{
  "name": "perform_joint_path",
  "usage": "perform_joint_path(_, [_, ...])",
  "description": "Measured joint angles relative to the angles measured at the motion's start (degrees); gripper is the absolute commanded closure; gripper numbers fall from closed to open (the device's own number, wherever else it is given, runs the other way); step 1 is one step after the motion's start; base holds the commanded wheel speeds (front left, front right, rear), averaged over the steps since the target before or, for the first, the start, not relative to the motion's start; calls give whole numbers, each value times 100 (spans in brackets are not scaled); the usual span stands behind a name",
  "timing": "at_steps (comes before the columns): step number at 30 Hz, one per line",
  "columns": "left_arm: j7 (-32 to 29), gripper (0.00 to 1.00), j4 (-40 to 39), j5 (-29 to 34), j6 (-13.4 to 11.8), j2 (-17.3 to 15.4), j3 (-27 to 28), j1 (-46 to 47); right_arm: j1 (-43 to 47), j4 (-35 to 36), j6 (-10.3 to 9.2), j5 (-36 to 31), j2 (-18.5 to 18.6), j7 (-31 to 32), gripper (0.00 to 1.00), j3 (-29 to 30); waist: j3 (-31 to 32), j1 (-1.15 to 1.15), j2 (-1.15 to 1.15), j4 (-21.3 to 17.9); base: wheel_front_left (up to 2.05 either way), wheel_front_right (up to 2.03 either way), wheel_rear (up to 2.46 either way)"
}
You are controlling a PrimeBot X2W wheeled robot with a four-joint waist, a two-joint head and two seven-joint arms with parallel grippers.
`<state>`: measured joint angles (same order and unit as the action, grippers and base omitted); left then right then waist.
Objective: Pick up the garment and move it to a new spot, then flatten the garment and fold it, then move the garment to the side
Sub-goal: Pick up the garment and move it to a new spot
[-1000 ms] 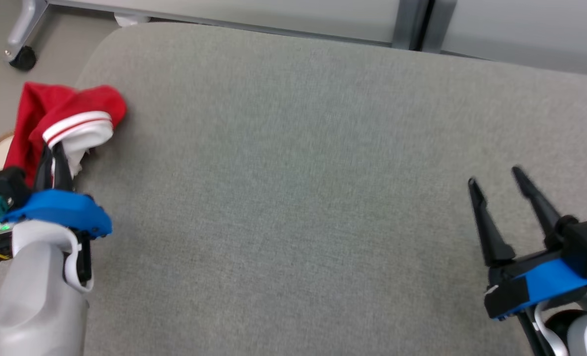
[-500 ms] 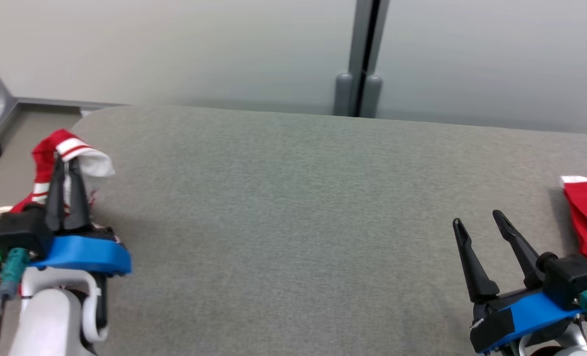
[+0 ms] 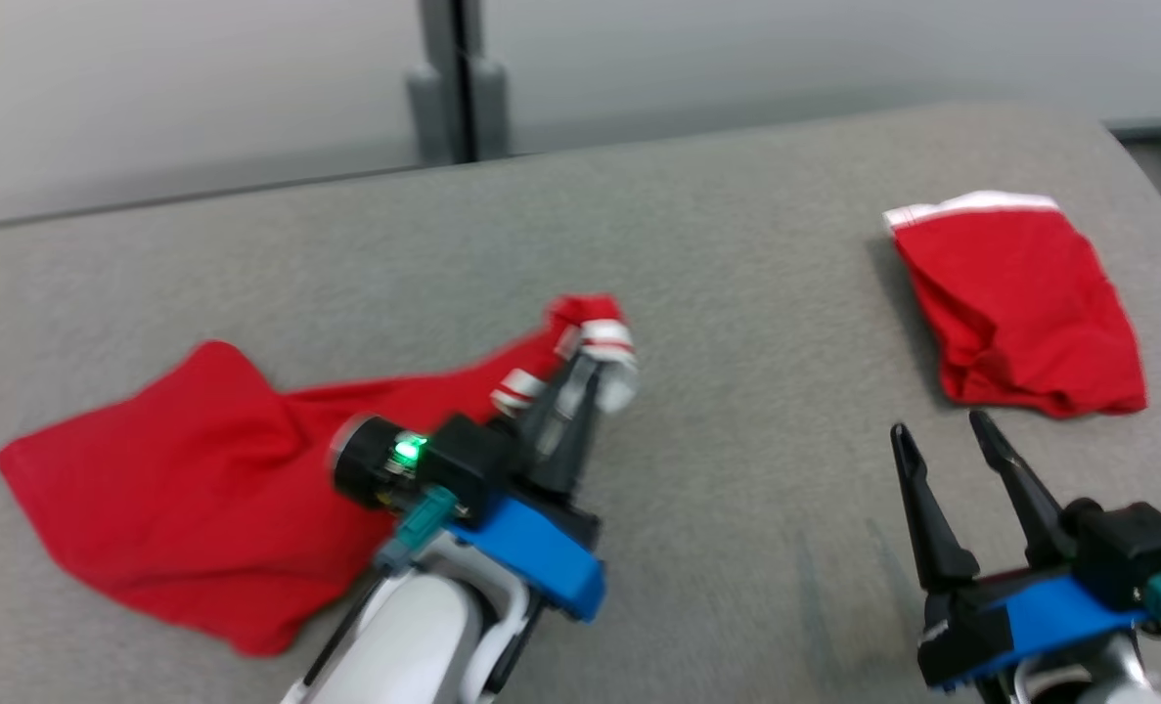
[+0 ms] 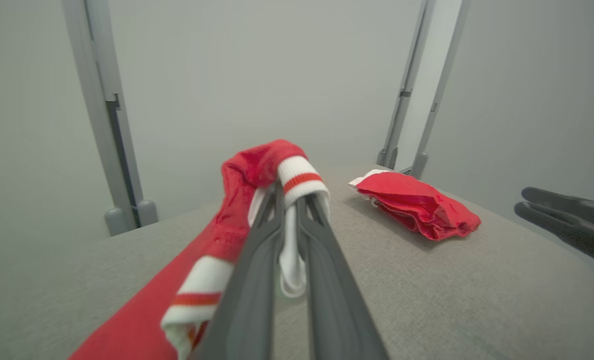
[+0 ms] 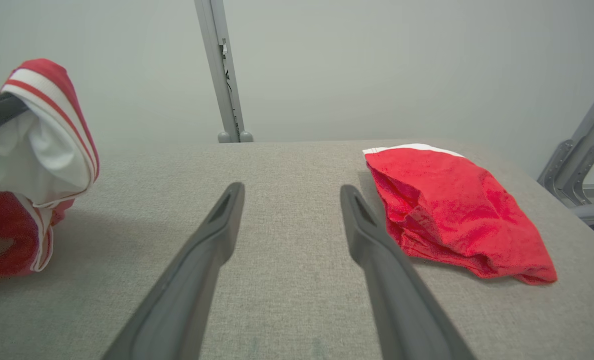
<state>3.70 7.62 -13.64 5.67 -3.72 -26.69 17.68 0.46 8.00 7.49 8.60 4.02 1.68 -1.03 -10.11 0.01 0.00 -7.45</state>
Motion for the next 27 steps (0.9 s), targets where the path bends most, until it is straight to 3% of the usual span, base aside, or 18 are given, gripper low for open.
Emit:
perform_joint_path(6, [272,100,404,-279,93,79,-1223,556,-157,-160,0,23,-34,-170,0,-3,-453,0,0,-619,0,0,0])
perform_joint_path(11, [410,100,910,-588,57,85,-1949,785,-240,-308,0,87,-67,-304,0,15,-750,0,0,-843,0,0,0])
perform_joint_path(12, [493,35,1020,-605,3,82,-2015,832,-248,-333,0,100,-71,-336,0,27,-792,0,1,-849,0,0,0])
perform_joint_path(13, [608,35,1107,-598,-76,83,-2059,891,-270,-365,0,100,-74,-359,0,45,-820,1,1,-840,0,0,0])
perform_joint_path(14, [690,0,1182,-594,-116,80,-2117,966,-287,-383,0,100,-76,-387,0,64,-839,1,1,-823,0,0,0])
perform_joint_path(21, [1093,0,1182,-393,-410,82,-2158,1172,-348,-519,0,-20,-89,-433,0,122,-545,-1,0,-420,0,0,0])
perform_joint_path(27, [1129,0,811,-523,-891,-270,-1256,843,-299,-488,0,-100,-73,-342,0,153,-65,-2,0,32,0,0,0])
